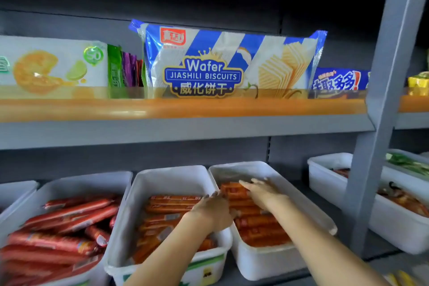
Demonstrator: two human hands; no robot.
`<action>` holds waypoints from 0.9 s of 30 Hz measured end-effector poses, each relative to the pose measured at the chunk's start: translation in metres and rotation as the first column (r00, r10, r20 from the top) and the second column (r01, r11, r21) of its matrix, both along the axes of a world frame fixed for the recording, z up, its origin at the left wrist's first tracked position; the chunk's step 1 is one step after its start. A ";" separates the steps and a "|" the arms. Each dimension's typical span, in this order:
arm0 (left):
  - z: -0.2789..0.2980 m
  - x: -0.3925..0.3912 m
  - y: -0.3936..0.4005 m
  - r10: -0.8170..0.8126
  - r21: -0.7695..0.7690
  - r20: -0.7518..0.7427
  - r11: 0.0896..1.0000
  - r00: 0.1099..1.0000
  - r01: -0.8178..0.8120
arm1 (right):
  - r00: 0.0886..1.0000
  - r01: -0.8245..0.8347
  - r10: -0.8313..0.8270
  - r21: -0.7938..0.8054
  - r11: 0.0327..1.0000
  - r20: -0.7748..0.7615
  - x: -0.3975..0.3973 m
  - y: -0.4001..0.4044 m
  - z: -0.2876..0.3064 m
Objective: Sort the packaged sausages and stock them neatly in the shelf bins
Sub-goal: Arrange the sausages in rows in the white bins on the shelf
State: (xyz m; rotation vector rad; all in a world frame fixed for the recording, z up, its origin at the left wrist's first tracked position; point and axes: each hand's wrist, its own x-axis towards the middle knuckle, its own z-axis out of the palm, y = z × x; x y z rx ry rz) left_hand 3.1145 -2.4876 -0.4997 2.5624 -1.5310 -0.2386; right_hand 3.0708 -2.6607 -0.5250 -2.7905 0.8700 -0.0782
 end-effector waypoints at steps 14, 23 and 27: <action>0.003 -0.002 -0.009 0.050 0.027 -0.061 0.998 0.997 -0.049 | 0.984 -0.122 0.123 -0.016 0.992 0.127 0.036 -0.035 -0.002; -0.006 0.005 -0.013 0.090 -0.027 -0.134 0.995 0.987 -0.094 | 0.973 -0.012 0.000 0.050 0.999 0.232 0.047 -0.051 -0.001; -0.001 0.001 -0.011 0.109 -0.013 -0.135 0.994 0.985 -0.111 | 0.977 -0.105 0.103 0.003 0.994 0.189 0.050 -0.059 -0.016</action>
